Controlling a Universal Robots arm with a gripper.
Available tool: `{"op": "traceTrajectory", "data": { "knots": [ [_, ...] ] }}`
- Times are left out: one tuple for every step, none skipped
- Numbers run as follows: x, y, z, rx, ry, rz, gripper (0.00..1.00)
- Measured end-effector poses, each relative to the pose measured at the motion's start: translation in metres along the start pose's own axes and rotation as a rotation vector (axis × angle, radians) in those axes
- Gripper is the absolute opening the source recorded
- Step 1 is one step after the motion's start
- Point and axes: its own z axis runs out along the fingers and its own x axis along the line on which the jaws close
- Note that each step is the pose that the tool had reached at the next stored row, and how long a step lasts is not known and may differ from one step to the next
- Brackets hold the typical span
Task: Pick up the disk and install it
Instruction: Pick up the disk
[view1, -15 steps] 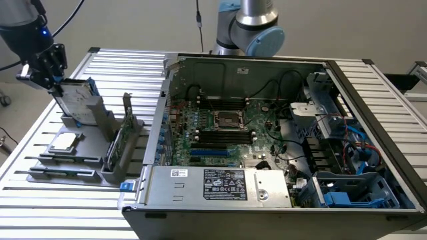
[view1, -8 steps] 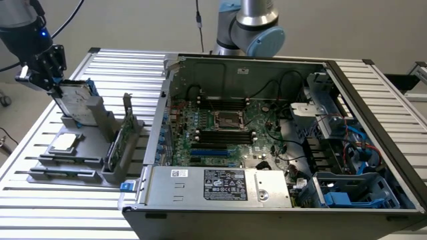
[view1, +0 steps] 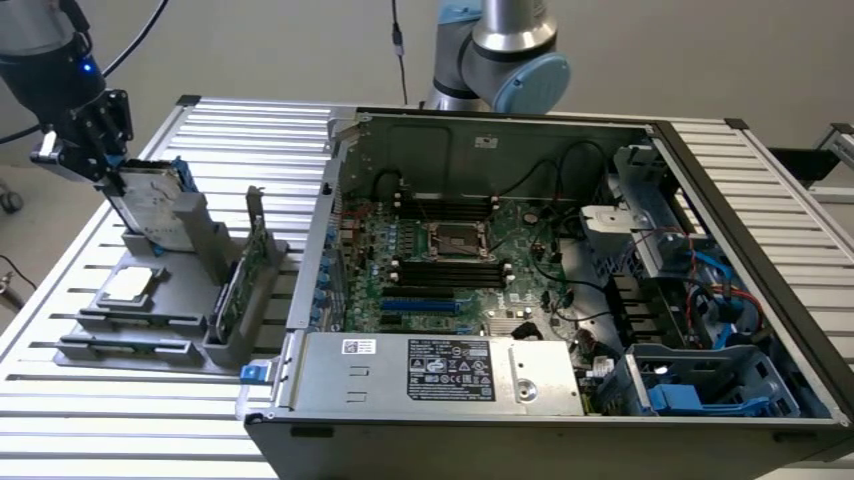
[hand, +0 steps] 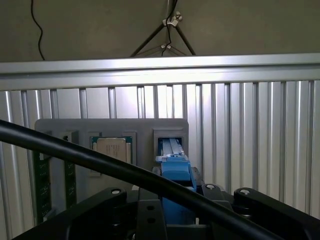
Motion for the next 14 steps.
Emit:
{"op": "traceTrajectory", "data": {
  "knots": [
    [0.0000, 0.0000, 0.0000, 0.0000, 0.0000, 0.000, 0.33],
    [0.0000, 0.0000, 0.0000, 0.0000, 0.0000, 0.000, 0.33],
    [0.0000, 0.0000, 0.0000, 0.0001, 0.0000, 0.000, 0.33],
    [0.0000, 0.0000, 0.0000, 0.0001, 0.0000, 0.000, 0.33],
    [0.0000, 0.0000, 0.0000, 0.0002, 0.0000, 0.000, 0.33],
    [0.0000, 0.0000, -0.0002, 0.0003, -0.0001, 0.000, 0.33],
    [0.0000, 0.0000, -0.0005, 0.0003, -0.0001, 0.000, 0.33],
    [0.0000, 0.0000, -0.0007, 0.0003, 0.0000, 0.000, 0.33],
    [0.0000, 0.0000, -0.0011, 0.0001, 0.0001, 0.000, 0.33],
    [0.0000, 0.0000, -0.0015, 0.0001, 0.0000, 0.000, 0.33],
    [0.0000, 0.0000, -0.0021, 0.0001, 0.0000, 0.000, 0.33],
    [-0.0001, 0.0000, -0.0028, 0.0001, 0.0000, 0.000, 0.33],
    [-0.0001, 0.0000, -0.0037, 0.0000, 0.0001, 0.000, 0.33],
    [-0.0002, 0.0000, -0.0046, 0.0001, 0.0000, 0.000, 0.33]
  ]
}}
